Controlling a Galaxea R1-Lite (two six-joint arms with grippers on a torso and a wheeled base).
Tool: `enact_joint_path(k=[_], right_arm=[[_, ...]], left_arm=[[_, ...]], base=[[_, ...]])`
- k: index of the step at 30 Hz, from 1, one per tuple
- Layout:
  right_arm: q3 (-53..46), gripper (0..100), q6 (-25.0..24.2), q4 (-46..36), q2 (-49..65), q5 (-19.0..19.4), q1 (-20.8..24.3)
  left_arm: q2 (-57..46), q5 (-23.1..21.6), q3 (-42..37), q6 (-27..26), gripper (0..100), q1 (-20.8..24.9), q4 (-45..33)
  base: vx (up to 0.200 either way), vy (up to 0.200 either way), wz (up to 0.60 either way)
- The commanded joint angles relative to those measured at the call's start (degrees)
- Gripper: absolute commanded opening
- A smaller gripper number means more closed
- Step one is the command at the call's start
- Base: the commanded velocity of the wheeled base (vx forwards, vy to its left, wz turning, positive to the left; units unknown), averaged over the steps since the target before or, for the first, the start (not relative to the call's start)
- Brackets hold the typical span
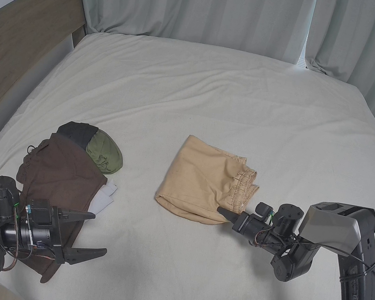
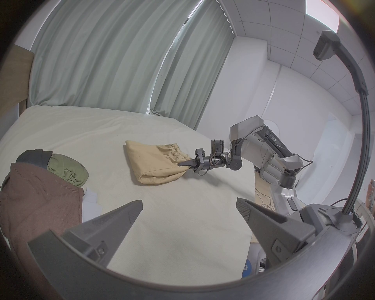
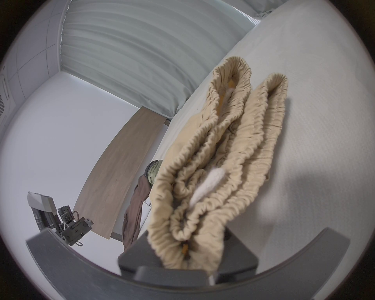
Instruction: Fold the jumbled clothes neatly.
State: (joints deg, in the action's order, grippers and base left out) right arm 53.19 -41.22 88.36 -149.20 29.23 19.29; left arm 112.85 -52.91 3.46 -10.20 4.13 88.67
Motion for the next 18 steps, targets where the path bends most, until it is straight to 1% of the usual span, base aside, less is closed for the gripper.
enact_joint_path(k=[1,8,10,13,15,18], right_arm=[[0.2,100,-0.1,0.0,-0.7,0.0,0.0],[-0.2,100,0.3,0.0,0.3,-0.9,0.1],[-4.8,100,1.9,-0.2,2.7,-0.8,0.6],[-9.4,100,2.9,-0.2,4.0,-0.8,2.2],[-12.1,100,4.1,-0.2,5.2,-0.8,3.7],[-14.1,100,5.1,-0.2,6.1,-0.8,4.5]], left_arm=[[0.0,0.0,0.1,0.0,100,0.1,0.0],[-0.2,0.0,0.1,0.0,100,0.1,0.0],[-0.3,0.0,0.3,0.0,100,0.1,0.1],[-0.4,0.0,0.8,0.3,100,0.0,0.1],[-0.4,0.0,0.8,0.3,100,0.0,0.1],[-0.3,0.0,0.8,0.1,100,0.0,0.1]], base=[[0.000,0.000,0.00],[0.000,0.000,0.00],[0.000,0.000,0.00],[0.000,0.000,0.00],[0.000,0.000,0.00],[0.000,0.000,0.00]])
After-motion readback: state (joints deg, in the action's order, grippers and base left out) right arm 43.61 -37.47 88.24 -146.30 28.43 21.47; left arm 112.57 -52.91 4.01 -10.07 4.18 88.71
